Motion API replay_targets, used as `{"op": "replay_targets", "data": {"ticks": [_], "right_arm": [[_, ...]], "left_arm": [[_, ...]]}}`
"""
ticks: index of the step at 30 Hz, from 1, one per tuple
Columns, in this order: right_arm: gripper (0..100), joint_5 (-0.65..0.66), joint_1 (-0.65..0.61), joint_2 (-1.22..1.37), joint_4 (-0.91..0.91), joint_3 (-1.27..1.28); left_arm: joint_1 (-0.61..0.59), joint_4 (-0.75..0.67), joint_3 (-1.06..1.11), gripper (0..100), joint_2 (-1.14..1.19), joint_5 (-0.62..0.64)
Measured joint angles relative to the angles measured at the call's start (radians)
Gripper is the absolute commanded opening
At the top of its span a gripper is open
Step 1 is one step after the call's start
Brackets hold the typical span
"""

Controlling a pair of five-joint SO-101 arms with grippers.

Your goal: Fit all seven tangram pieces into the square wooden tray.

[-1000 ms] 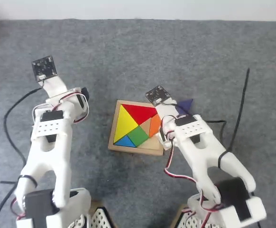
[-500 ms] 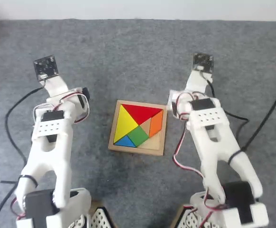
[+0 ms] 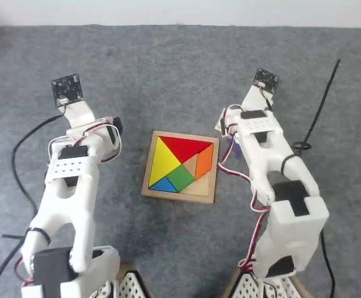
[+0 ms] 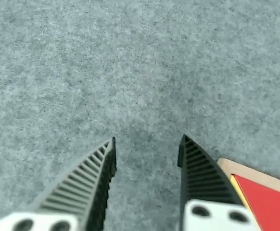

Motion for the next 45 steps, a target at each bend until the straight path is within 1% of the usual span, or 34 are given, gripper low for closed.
{"op": "replay_targets", "data": {"ticks": [6, 13, 20, 25, 30, 32, 36, 39, 40, 41, 42, 45], "right_arm": [[30.7, 0.0, -0.003, 0.063, 0.04, -0.075], [30.4, 0.0, -0.008, 0.083, 0.216, -0.14], [15.9, 0.0, -0.017, 0.083, 0.27, -0.143], [15.3, 0.018, -0.014, 0.084, 0.296, -0.143], [15.3, 0.153, -0.014, 0.098, 0.39, -0.161], [15.2, 0.233, -0.015, 0.101, 0.439, -0.17], [15.1, 0.459, 0.006, 0.107, 0.516, -0.176], [13.4, 0.652, 0.055, 0.11, 0.549, -0.176], [13.1, 0.686, 0.077, 0.112, 0.552, -0.178], [13.0, 0.683, 0.098, 0.106, 0.554, -0.178], [13.5, 0.649, 0.12, 0.091, 0.552, -0.169], [18.5, 0.477, 0.175, 0.043, 0.535, -0.153]], "left_arm": [[0.0, 0.0, 0.0, 21, 0.0, 0.0], [0.0, 0.0, 0.0, 21, 0.0, 0.0], [0.0, 0.0, 0.0, 21, 0.0, 0.0], [0.0, 0.0, 0.0, 21, 0.0, 0.0], [0.0, 0.0, 0.0, 21, 0.0, 0.0], [0.0, 0.0, 0.0, 21, 0.0, -0.003], [0.0, 0.0, 0.0, 21, 0.0, -0.006], [0.0, 0.0, 0.0, 21, 0.0, -0.006], [0.0, 0.0, 0.0, 21, 0.0, -0.006], [0.0, 0.0, 0.0, 21, 0.0, -0.006], [0.0, 0.0, 0.0, 21, 0.0, -0.006], [0.0, 0.0, 0.0, 21, 0.0, -0.006]]}}
